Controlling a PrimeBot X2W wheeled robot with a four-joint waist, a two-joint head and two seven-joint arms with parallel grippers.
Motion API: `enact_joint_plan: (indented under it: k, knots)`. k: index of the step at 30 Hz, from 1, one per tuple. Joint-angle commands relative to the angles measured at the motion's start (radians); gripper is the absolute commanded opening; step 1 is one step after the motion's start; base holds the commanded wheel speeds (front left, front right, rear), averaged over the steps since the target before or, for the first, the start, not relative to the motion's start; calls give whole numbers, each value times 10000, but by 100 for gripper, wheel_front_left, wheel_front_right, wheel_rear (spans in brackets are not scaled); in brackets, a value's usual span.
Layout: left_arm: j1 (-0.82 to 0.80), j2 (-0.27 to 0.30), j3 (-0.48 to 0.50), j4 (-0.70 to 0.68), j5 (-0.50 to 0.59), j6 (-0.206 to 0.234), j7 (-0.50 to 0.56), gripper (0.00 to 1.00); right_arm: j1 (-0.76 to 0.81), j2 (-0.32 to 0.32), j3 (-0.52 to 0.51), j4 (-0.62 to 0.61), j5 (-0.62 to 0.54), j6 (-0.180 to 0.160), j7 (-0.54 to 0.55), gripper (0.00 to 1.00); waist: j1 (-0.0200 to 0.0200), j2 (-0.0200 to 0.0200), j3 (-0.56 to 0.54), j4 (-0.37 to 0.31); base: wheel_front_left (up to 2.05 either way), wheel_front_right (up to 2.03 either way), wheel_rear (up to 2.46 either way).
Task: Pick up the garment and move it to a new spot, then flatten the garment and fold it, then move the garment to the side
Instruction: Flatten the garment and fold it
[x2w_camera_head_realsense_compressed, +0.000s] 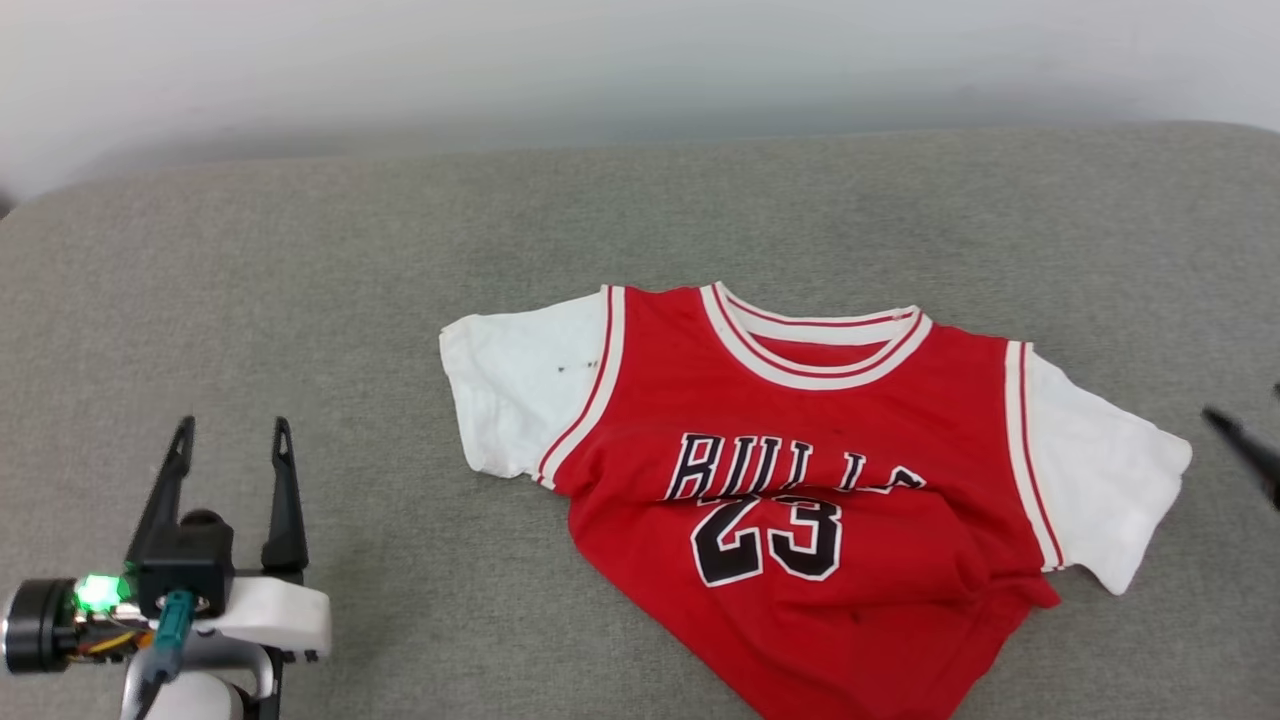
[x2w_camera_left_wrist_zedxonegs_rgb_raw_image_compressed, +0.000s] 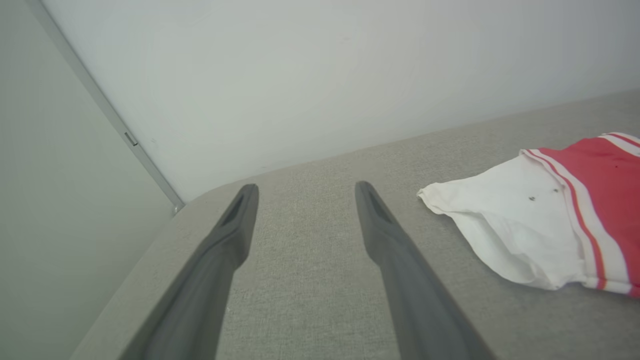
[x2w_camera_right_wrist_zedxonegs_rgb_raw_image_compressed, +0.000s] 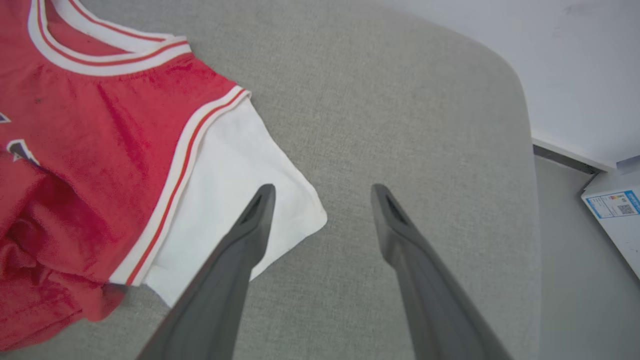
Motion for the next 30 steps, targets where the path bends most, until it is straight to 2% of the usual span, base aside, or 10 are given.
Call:
enact_joint_plan:
  k: [1, 6, 10, 14, 18, 22, 27, 30]
  knots:
    - [-345, 195, 31, 192, 22, -122, -22, 100, 304, 271, -676, -126, -534, -10, -538, 100, 1, 0, -199, -231, 0, 0, 0]
    - [-1394, 723, -132, 620, 5, -668, 493, 100, 1028, 1479, -2962, -1023, -2177, -10, -1931, 100, 1, 0, -255, -503, 0, 0, 0]
    - [-2690, 1274, -320, 979, 33, -1299, 1149, 100, 1781, 2984, -4626, -2372, -3556, -10, -2909, 100, 1, 0, -148, -688, 0, 0, 0]
    - [-4116, 1675, -676, 1453, 48, -1957, 2020, 100, 2537, 4629, -5685, -3751, -4682, -10, -3589, 100, 1, 0, 27, -862, 0, 0, 0]
    - [-5411, 2040, -1197, 1742, 62, -2367, 2965, 100, 3233, 6078, -6059, -4895, -5380, -10, -4181, 100, 1, 0, 269, -1048, 0, 0, 0]
    - [-6674, 2424, -1861, 2000, -96, -2561, 3944, 100, 3824, 7139, -6170, -5516, -5758, -10, -4596, 100, 1, 0, 599, -1235, 0, 0, 0]
    - [-7781, 2910, -3256, 2113, -707, -2610, 5012, 100, 4116, 7656, -6069, -5851, -5918, -10, -4740, 100, 1, 0, 970, -1469, 0, 0, 0]
    - [-8508, 3450, -4619, 2252, -1928, -2607, 6283, 100, 4201, 7815, -5931, -6052, -6060, -10, -4808, 100, 1, 0, 1279, -1644, 0, 0, 0]
